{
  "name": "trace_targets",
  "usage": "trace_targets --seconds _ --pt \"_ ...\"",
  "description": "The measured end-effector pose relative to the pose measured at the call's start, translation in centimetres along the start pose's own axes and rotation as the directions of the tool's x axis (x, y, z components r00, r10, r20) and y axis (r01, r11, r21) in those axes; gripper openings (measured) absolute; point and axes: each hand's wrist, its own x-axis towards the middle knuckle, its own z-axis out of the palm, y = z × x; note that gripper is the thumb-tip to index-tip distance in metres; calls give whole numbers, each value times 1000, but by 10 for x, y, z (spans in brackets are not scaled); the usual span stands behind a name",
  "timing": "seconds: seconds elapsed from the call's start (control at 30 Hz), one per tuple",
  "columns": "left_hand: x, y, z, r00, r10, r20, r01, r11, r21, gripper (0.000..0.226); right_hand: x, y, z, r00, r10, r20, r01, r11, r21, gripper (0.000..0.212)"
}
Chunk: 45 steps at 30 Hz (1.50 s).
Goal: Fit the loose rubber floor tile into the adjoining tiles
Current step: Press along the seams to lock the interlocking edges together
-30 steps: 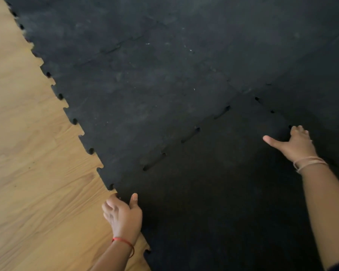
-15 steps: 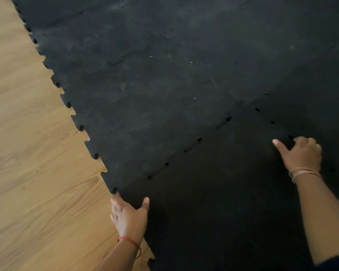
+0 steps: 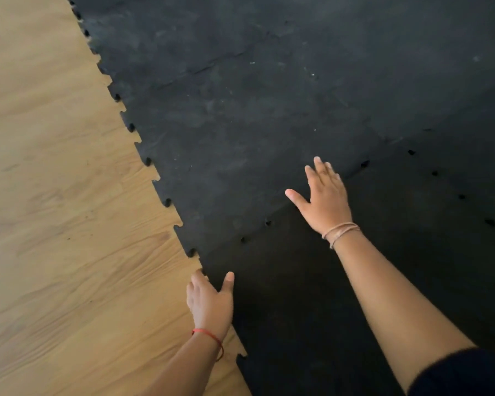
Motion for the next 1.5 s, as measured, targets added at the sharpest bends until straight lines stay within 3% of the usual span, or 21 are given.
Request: trace_targets --seconds 0.13,0.2,0.33,0.5,0.67,0.83,1.03,1.23,1.33,1.43,1.5 --pt "-5 -5 4 998 37 -56 -37 999 1 62 -7 1 14 997 -11 70 17 996 -91 71" --pt "-8 -11 6 990 95 -100 -92 995 28 65 -11 6 17 998 -30 51 34 995 -89 70" --pt "-13 -18 12 997 56 -55 -51 995 81 69 -25 5 22 998 -53 25 56 989 -140 69" --pt "-5 -24 17 981 106 -162 -92 992 89 83 -32 1 21 997 -72 4 72 988 -134 73" --pt "2 -33 19 956 258 -139 -237 960 153 81 -59 -21 32 1000 -17 -25 15 995 -94 91" --pt "7 -34 18 933 303 -195 -289 953 94 71 -51 -19 30 998 -57 30 59 996 -71 87" --pt "13 -32 15 910 381 -162 -367 923 111 66 -45 -16 26 991 -106 79 113 990 -84 87" --pt "15 -29 17 892 400 -210 -392 916 82 64 -43 -18 26 991 -84 107 95 991 -99 88" --pt "14 -28 17 901 401 -167 -381 914 140 67 -49 -20 21 990 -42 133 53 995 -81 91" --pt "13 -32 9 847 525 -82 -474 816 331 71 -80 -37 22 970 -175 170 178 984 -4 93" --pt "10 -38 0 710 696 108 -652 592 474 64 -114 -50 28 893 -386 231 393 919 12 88"
